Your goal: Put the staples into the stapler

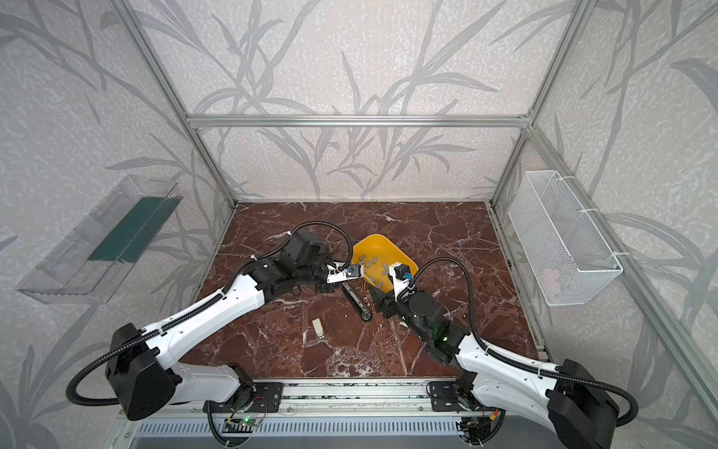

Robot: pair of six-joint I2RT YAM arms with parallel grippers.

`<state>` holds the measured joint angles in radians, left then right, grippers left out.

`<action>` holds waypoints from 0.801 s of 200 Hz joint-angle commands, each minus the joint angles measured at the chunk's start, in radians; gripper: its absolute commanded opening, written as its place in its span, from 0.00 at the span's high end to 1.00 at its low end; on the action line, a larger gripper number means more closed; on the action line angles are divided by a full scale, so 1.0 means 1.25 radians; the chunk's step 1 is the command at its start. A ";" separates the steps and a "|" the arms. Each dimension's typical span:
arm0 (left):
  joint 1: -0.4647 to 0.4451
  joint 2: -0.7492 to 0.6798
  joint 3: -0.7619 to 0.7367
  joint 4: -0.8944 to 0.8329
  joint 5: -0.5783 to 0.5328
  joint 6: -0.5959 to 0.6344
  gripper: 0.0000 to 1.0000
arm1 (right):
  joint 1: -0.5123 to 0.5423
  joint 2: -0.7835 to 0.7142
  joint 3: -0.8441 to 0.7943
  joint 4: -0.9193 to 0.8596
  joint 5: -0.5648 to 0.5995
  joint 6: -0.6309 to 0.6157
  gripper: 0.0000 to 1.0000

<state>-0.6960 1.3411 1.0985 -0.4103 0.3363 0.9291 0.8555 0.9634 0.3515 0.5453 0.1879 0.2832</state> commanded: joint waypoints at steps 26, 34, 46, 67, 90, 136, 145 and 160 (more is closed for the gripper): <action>-0.017 -0.024 -0.020 -0.025 0.063 0.078 1.00 | -0.003 0.041 0.003 0.089 -0.085 0.037 0.32; -0.024 -0.026 -0.027 -0.025 0.057 0.092 1.00 | -0.005 0.045 0.003 0.090 -0.090 0.042 0.33; -0.037 -0.024 -0.033 -0.032 0.048 0.111 1.00 | -0.005 0.049 0.004 0.093 -0.098 0.042 0.36; -0.059 -0.018 -0.034 -0.044 0.021 0.131 1.00 | -0.005 0.052 0.008 0.085 -0.100 0.043 0.39; -0.069 -0.017 -0.037 -0.045 0.004 0.134 1.00 | -0.005 0.067 0.009 0.087 -0.100 0.048 0.41; -0.076 -0.013 -0.031 -0.034 -0.001 0.111 1.00 | -0.005 0.127 0.028 0.082 -0.111 0.052 0.45; -0.075 -0.012 -0.024 -0.033 -0.004 0.099 1.00 | -0.005 0.134 0.032 0.077 -0.112 0.050 0.44; -0.072 -0.014 -0.016 -0.019 -0.011 0.066 1.00 | -0.005 0.142 0.033 0.071 -0.112 0.058 0.44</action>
<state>-0.7853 1.3342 1.0496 -0.4614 0.3202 1.0576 0.8536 1.1187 0.3721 0.6483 0.0513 0.3481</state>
